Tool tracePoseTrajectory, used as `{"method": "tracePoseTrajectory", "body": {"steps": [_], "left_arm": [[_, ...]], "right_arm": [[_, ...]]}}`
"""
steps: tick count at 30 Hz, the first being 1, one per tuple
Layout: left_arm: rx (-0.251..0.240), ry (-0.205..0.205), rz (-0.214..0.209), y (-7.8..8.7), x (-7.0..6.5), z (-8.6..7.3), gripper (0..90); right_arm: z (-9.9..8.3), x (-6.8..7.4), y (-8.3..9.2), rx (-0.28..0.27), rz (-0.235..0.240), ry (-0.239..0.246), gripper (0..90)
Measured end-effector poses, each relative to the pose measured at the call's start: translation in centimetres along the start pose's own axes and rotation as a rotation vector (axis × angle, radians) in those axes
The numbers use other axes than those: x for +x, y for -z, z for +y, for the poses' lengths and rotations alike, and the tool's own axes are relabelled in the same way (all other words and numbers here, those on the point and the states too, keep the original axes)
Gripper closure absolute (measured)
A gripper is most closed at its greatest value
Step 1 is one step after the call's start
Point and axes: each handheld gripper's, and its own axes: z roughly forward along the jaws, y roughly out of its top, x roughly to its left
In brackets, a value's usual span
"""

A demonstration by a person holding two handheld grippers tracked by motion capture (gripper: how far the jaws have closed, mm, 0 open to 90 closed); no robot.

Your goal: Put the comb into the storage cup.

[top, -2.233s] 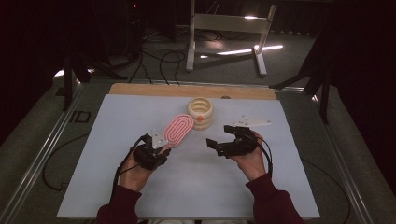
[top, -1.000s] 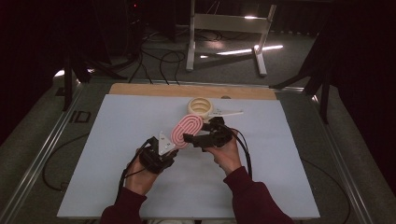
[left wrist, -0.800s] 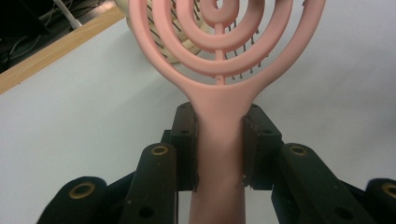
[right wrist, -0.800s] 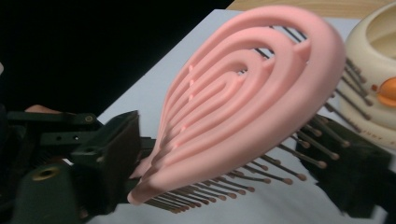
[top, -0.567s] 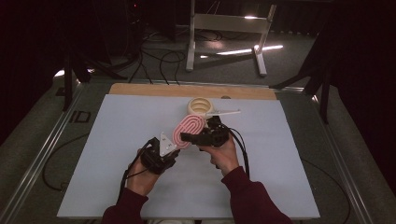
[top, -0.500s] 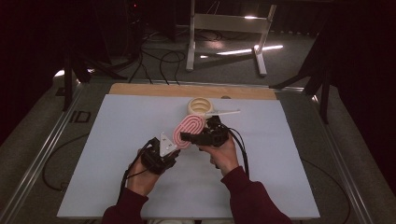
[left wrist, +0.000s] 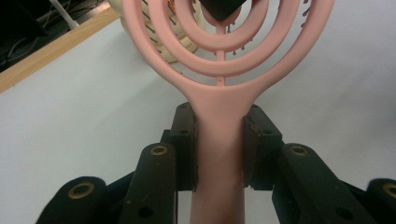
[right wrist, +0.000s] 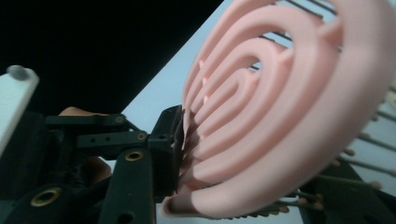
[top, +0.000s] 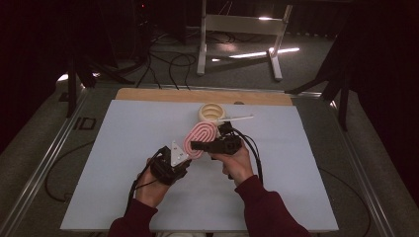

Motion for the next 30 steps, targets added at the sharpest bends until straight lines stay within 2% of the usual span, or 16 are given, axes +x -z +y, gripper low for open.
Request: {"method": "tracePoseTrajectory", "body": {"steps": [7, 10, 17, 20, 24, 30], "left_arm": [[-0.017, 0.032, -0.034, 0.0, 0.5, -0.2, 69.9], [-0.021, 0.034, -0.038, 0.1, 0.7, -0.2, 69.7], [-0.032, 0.035, -0.039, 0.3, 0.8, -0.2, 67.2], [-0.034, 0.036, -0.041, 0.3, 0.8, -0.2, 59.8], [-0.048, 0.034, -0.070, 0.6, 1.1, -0.1, 48.2], [-0.084, 0.055, -0.062, 0.9, 1.3, -0.1, 30.5]], "right_arm": [[0.2, 0.8, 0.0, 0.003, 0.029, 0.031, 62.5], [0.4, 1.5, -0.1, 0.011, 0.020, 0.061, 63.1], [0.6, 2.0, 0.0, 0.001, 0.022, 0.083, 63.4], [0.6, 2.2, 0.0, 0.000, 0.022, 0.090, 63.4], [0.6, 2.2, 0.1, -0.006, 0.027, 0.099, 63.4], [0.6, 2.4, 0.2, -0.015, 0.027, 0.110, 63.5]]}}
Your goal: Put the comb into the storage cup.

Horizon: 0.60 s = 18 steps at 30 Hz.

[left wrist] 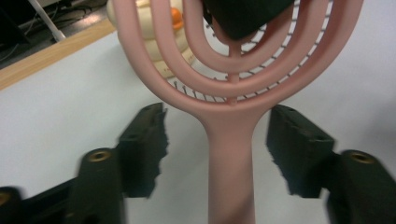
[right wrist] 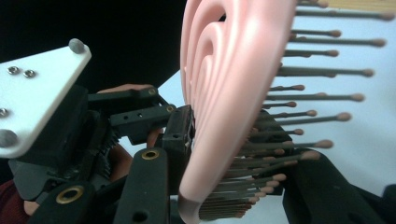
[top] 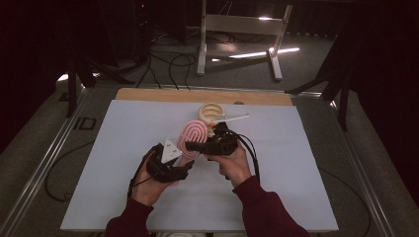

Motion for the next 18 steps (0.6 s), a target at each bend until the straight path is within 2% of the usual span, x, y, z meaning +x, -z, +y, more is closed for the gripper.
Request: {"method": "tracePoseTrajectory", "body": {"steps": [1, 5, 7, 8, 9, 11, 13, 15, 18], "left_arm": [[-0.004, 0.000, 0.008, 0.1, 0.0, 0.0, 30.5], [-0.018, 0.009, 0.026, 0.3, 0.0, 0.0, 16.9], [-0.018, 0.009, 0.026, 0.3, 0.0, 0.0, 16.9], [-0.035, 0.038, 0.037, 0.7, 0.3, 0.2, 16.9], [-0.038, 0.042, 0.032, 0.8, 0.4, 0.2, 9.3], [-0.045, 0.043, 0.037, 1.1, 0.6, 0.2, 7.1], [-0.044, 0.044, 0.035, 1.4, 0.9, 0.2, 0.1], [-0.070, 0.052, 0.030, 1.8, 1.1, 0.1, 0.1], [-0.101, 0.066, 0.052, 2.7, 1.8, -0.6, 0.0]], "right_arm": [[0.0, 0.0, 0.0, -0.005, 0.002, -0.002, 63.5], [0.0, 0.0, 0.1, -0.012, 0.005, -0.003, 63.5], [0.0, 0.0, 0.1, -0.015, 0.005, -0.004, 63.5], [0.0, 0.0, 0.1, -0.015, 0.005, -0.004, 63.5], [0.1, 0.0, 0.2, -0.033, 0.005, -0.017, 63.5], [0.1, -0.1, 0.3, -0.036, 0.004, -0.014, 63.5], [0.2, -0.2, 0.4, -0.044, 0.001, -0.023, 63.5], [0.2, -0.2, 0.4, -0.044, -0.003, -0.022, 63.4], [0.4, -0.3, 0.4, -0.053, -0.009, -0.017, 63.4]]}}
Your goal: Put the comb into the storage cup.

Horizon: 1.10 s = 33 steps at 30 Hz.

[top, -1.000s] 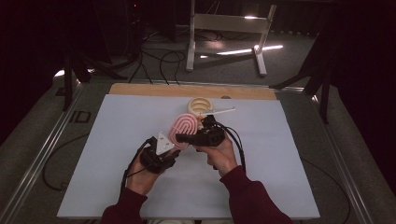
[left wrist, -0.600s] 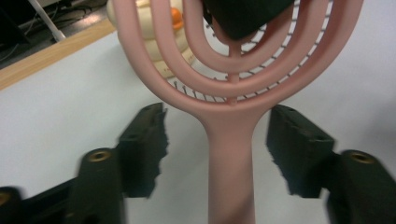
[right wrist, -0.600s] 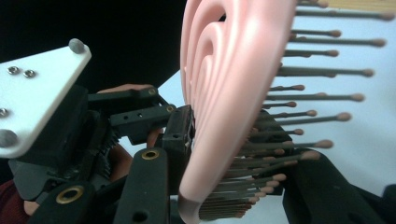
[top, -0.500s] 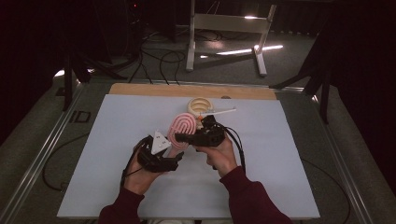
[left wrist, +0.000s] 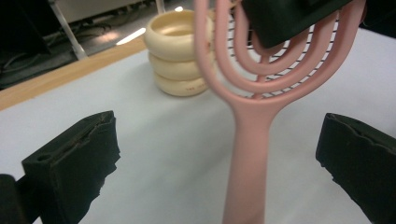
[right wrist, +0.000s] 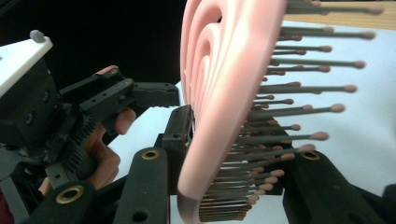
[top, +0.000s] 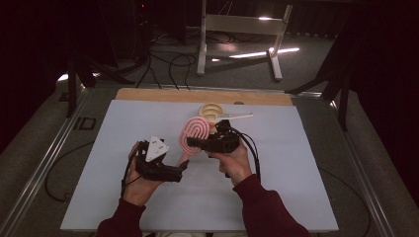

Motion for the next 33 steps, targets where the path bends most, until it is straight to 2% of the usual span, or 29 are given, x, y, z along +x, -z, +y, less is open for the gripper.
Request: {"method": "tracePoseTrajectory", "body": {"steps": [1, 3, 9, 14, 21, 23, 33], "left_arm": [[0.000, 0.000, 0.000, 0.0, 0.0, 0.0, 0.0], [-0.016, 0.003, 0.028, 0.5, 0.5, -0.5, 0.0], [-0.090, 0.047, 0.054, 1.9, 2.1, -1.9, 0.0], [-0.116, 0.066, 0.063, 2.6, 3.0, -3.3, 0.0], [-0.178, 0.089, 0.083, 3.5, 3.9, -5.9, 0.1], [-0.188, 0.091, 0.101, 3.8, 4.1, -6.9, 0.1], [-0.205, 0.094, 0.140, 4.5, 4.6, -8.9, 0.1]], "right_arm": [[0.0, 0.0, 0.0, 0.000, 0.000, 0.000, 63.4], [0.1, 0.1, 0.0, -0.003, -0.004, 0.007, 63.4], [0.4, 0.2, 0.1, -0.011, -0.009, 0.009, 63.4], [0.6, 0.1, 0.2, -0.014, -0.012, 0.006, 63.4], [0.7, -0.2, 0.2, -0.026, -0.005, -0.005, 63.4], [0.8, -0.2, 0.3, -0.028, -0.009, -0.005, 63.4], [1.3, 0.0, 0.5, -0.038, -0.012, 0.009, 63.4]]}}
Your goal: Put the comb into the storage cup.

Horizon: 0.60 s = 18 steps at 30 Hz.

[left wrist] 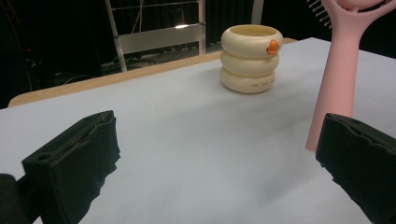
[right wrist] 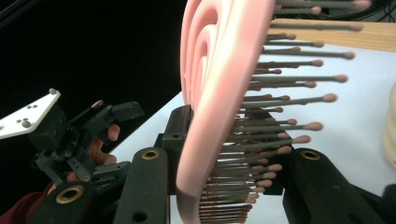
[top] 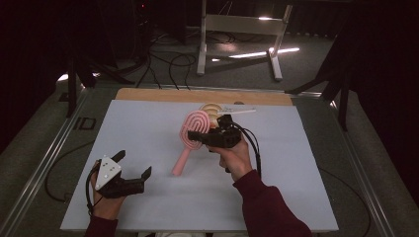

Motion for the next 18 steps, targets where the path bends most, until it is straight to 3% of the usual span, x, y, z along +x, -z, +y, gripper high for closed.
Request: {"method": "tracePoseTrajectory", "body": {"steps": [6, 18], "left_arm": [[0.015, 0.005, 0.032, 0.0, 0.6, -1.0, 0.1], [0.017, 0.022, 0.023, -0.4, 0.3, -1.7, 0.1]], "right_arm": [[0.4, -0.1, 0.2, -0.013, -0.005, 0.006, 63.4], [1.1, -0.5, 0.7, -0.035, -0.020, 0.003, 63.4]]}}
